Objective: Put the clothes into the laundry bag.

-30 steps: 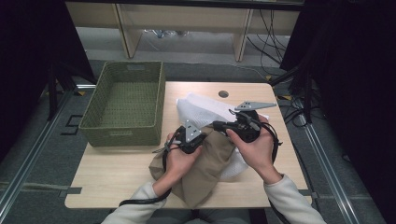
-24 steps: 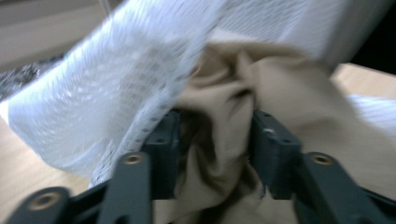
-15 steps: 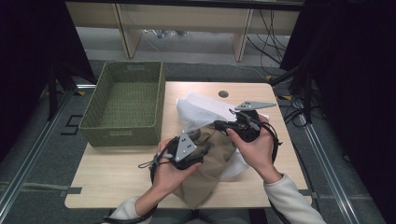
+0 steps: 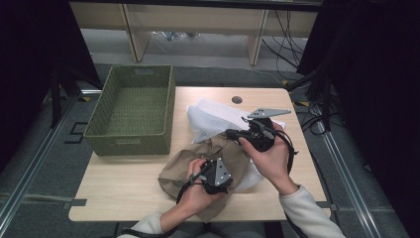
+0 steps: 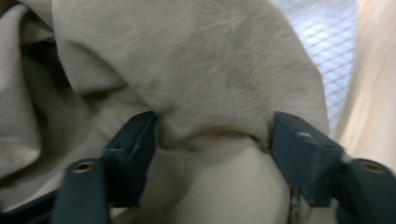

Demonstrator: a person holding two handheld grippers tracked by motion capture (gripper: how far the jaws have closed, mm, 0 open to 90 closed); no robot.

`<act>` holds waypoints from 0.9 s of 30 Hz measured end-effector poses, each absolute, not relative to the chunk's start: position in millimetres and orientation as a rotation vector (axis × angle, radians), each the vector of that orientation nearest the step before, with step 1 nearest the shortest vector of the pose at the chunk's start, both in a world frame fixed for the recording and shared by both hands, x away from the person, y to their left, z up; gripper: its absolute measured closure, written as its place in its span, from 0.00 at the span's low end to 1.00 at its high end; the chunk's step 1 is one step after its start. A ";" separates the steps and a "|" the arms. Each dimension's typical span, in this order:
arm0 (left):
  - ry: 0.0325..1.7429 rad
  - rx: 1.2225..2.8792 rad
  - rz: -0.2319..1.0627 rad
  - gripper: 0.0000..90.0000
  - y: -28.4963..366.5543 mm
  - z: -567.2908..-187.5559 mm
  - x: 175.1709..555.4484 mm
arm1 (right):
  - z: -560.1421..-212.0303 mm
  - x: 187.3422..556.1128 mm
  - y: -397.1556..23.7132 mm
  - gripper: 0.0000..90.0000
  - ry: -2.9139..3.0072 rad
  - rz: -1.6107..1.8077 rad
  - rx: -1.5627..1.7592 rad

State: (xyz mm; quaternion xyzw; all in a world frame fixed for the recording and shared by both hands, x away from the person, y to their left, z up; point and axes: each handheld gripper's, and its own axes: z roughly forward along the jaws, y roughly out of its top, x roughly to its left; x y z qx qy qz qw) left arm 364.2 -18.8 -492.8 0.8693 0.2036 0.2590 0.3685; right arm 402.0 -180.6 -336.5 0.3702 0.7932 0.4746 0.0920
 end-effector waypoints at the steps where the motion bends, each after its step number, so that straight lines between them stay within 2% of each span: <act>1: 0.515 2.245 0.671 0.44 -18.7 -492.2 365.7 | -336.1 401.2 -180.2 1.00 2.357 1.409 1.112; 4: 0.557 2.224 0.703 0.67 -17.2 -489.0 371.4 | -336.9 401.5 -178.5 1.00 2.370 1.429 1.080; 5: 0.556 2.228 0.655 0.77 -16.8 -488.1 373.4 | -336.5 399.8 -178.0 1.00 2.363 1.414 1.101; 8: 0.591 2.192 0.595 0.92 -14.8 -481.4 379.9 | -335.2 397.1 -175.4 1.00 2.357 1.430 1.105; 15: 0.714 1.962 0.564 0.97 -12.9 -460.3 387.0 | -328.0 392.5 -176.8 1.00 2.363 1.475 1.065; 22: 0.739 1.851 0.615 0.97 -9.6 -433.0 393.3 | -320.6 387.2 -178.2 1.00 2.335 1.515 1.045; 27: 0.726 1.805 0.700 0.95 -16.1 -435.8 398.2 | -319.2 387.6 -181.1 1.00 2.300 1.519 1.040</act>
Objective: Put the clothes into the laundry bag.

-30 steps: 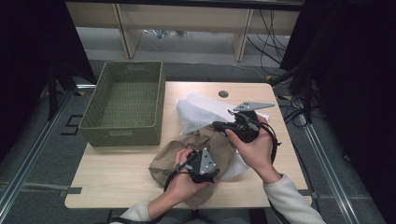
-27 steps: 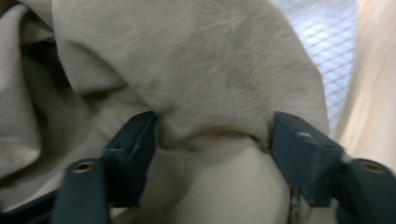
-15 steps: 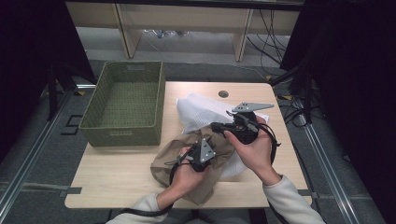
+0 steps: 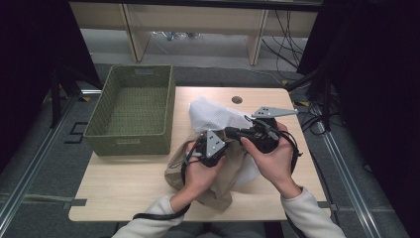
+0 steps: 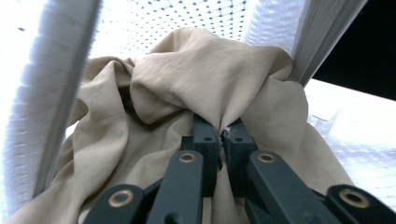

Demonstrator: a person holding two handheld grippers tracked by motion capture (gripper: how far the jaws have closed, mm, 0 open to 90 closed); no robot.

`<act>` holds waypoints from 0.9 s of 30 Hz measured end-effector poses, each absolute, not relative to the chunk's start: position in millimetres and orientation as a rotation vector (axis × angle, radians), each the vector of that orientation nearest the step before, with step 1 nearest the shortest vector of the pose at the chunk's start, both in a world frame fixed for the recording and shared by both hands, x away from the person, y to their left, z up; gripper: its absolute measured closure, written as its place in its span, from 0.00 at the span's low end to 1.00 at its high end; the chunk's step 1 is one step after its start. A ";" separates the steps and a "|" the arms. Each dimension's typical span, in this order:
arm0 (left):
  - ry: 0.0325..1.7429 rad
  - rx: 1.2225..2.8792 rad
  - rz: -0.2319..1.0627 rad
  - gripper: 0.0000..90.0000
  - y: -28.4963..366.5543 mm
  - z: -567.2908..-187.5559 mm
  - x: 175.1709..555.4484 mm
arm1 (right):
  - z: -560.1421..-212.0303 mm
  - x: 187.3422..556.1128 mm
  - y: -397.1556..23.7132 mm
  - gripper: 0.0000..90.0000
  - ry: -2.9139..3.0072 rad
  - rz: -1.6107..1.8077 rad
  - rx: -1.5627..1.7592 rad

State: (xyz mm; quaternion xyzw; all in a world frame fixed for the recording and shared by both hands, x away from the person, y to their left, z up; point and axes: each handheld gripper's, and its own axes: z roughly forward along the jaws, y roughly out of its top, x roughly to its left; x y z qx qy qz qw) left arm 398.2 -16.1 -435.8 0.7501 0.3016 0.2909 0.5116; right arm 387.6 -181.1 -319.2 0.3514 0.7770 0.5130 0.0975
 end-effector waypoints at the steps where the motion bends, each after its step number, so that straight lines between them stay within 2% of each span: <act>1: 0.726 1.805 0.700 0.94 -16.1 -435.8 398.2 | -319.2 388.0 -181.7 1.00 2.311 1.509 1.050; 2: 0.743 1.858 0.688 0.93 -21.1 -447.3 404.0 | -321.6 390.2 -181.6 1.00 2.311 1.522 1.039; 6: 0.758 1.879 0.690 0.88 -28.4 -463.8 413.8 | -326.0 394.1 -183.6 1.00 2.319 1.498 1.088; 11: 0.747 1.869 0.680 0.79 -30.5 -463.4 412.1 | -328.6 397.7 -185.2 1.00 2.318 1.492 1.099; 14: 0.726 1.874 0.681 0.70 -28.9 -460.8 410.8 | -328.6 396.6 -185.8 1.00 2.322 1.484 1.130; 19: 0.683 1.870 0.658 0.51 -23.6 -455.2 401.3 | -331.4 399.1 -187.6 1.00 2.312 1.447 1.111; 27: 0.639 1.809 0.618 0.36 35.0 -426.4 365.5 | -336.0 401.0 -187.1 1.00 2.323 1.430 1.143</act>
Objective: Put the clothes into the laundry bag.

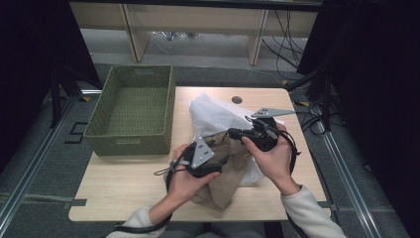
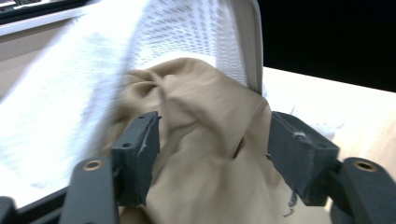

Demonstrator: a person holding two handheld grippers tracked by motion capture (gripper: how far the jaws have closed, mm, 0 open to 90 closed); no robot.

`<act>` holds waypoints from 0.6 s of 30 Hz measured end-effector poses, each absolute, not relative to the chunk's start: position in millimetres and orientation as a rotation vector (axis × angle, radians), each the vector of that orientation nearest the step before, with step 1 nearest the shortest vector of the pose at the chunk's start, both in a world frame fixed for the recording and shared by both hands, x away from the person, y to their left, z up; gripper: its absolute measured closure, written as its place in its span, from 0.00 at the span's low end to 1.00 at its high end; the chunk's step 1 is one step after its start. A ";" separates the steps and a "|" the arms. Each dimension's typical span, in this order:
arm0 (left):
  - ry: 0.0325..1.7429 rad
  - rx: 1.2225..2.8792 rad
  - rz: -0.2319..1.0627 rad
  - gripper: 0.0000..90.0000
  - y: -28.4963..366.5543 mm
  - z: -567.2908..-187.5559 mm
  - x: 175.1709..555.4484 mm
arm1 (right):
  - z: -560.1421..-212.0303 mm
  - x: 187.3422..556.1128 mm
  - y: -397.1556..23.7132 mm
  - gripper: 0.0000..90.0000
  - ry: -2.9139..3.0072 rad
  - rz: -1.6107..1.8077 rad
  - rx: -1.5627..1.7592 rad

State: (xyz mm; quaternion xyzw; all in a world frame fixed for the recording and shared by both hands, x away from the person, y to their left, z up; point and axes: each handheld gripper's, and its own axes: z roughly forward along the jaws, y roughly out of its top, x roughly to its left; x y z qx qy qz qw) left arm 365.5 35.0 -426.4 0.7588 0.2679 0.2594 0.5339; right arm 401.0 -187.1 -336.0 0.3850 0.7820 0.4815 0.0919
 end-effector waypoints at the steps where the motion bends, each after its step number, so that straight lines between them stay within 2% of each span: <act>1: 0.645 1.812 0.623 0.35 43.7 -425.2 363.7 | -336.5 401.4 -186.5 1.00 2.329 1.450 1.142; 6: 0.680 1.852 0.628 0.29 73.5 -429.4 362.6 | -337.4 400.8 -185.4 1.00 2.326 1.438 1.150; 13: 0.775 2.006 0.604 0.24 101.9 -464.0 376.0 | -339.3 402.3 -185.5 1.00 2.341 1.426 1.139; 16: 0.810 2.074 0.568 0.28 101.7 -478.0 379.9 | -339.2 402.0 -185.0 1.00 2.346 1.409 1.147; 18: 0.834 2.116 0.524 0.38 100.6 -482.1 379.6 | -339.5 402.4 -185.1 1.00 2.349 1.412 1.135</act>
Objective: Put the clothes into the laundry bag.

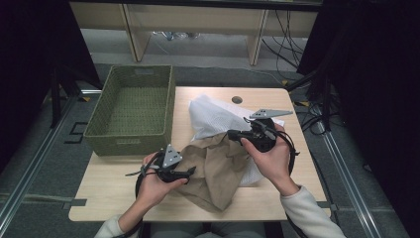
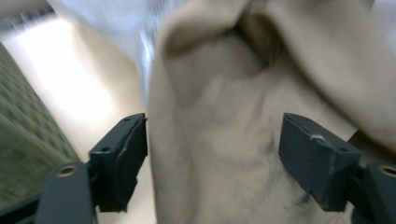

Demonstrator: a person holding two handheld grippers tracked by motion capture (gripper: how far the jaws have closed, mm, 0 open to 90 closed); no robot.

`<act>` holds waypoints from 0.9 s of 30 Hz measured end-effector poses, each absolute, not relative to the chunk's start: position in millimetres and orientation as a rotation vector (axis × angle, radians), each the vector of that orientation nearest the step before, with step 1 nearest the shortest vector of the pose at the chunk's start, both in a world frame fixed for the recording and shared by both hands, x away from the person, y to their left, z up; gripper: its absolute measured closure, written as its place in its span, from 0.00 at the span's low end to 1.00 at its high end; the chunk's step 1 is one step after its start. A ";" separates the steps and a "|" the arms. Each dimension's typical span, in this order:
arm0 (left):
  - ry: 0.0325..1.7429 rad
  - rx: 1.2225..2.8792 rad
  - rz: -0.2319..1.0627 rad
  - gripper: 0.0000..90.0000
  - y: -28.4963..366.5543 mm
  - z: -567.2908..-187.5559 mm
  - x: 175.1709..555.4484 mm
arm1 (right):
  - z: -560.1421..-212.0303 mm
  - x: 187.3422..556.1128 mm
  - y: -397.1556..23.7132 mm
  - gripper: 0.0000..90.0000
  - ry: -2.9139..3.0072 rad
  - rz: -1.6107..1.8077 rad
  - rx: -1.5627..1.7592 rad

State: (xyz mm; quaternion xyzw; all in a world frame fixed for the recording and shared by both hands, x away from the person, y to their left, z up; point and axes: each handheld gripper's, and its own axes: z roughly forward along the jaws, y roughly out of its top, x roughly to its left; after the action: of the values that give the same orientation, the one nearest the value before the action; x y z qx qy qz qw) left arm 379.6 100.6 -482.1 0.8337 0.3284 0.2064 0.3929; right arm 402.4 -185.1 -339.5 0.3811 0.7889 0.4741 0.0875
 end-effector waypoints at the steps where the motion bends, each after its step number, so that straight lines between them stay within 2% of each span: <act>1: 0.848 2.125 0.456 0.44 94.6 -490.3 377.8 | -340.0 402.7 -184.9 1.00 2.352 1.413 1.130; 6: 0.810 2.176 0.383 0.74 85.1 -494.3 373.7 | -342.1 403.2 -183.1 1.00 2.354 1.394 1.124; 10: 0.772 2.117 0.299 0.93 73.5 -486.3 368.2 | -345.1 402.1 -177.9 1.00 2.381 1.380 1.140; 18: 0.700 1.959 0.276 0.97 53.1 -456.8 359.1 | -344.7 394.7 -165.1 1.00 2.421 1.387 1.085; 26: 0.642 1.824 0.398 0.97 32.2 -420.6 365.6 | -333.9 383.9 -163.9 1.00 2.416 1.473 1.054; 27: 0.625 1.767 0.442 0.97 29.8 -408.6 364.5 | -331.9 384.9 -165.6 1.00 2.409 1.495 1.008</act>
State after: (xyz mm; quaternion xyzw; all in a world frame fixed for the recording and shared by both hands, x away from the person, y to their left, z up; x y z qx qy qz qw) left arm 364.5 29.8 -408.6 0.7532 0.2666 0.1886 0.5711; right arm 384.9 -165.6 -331.9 0.3342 0.7987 0.4959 0.0664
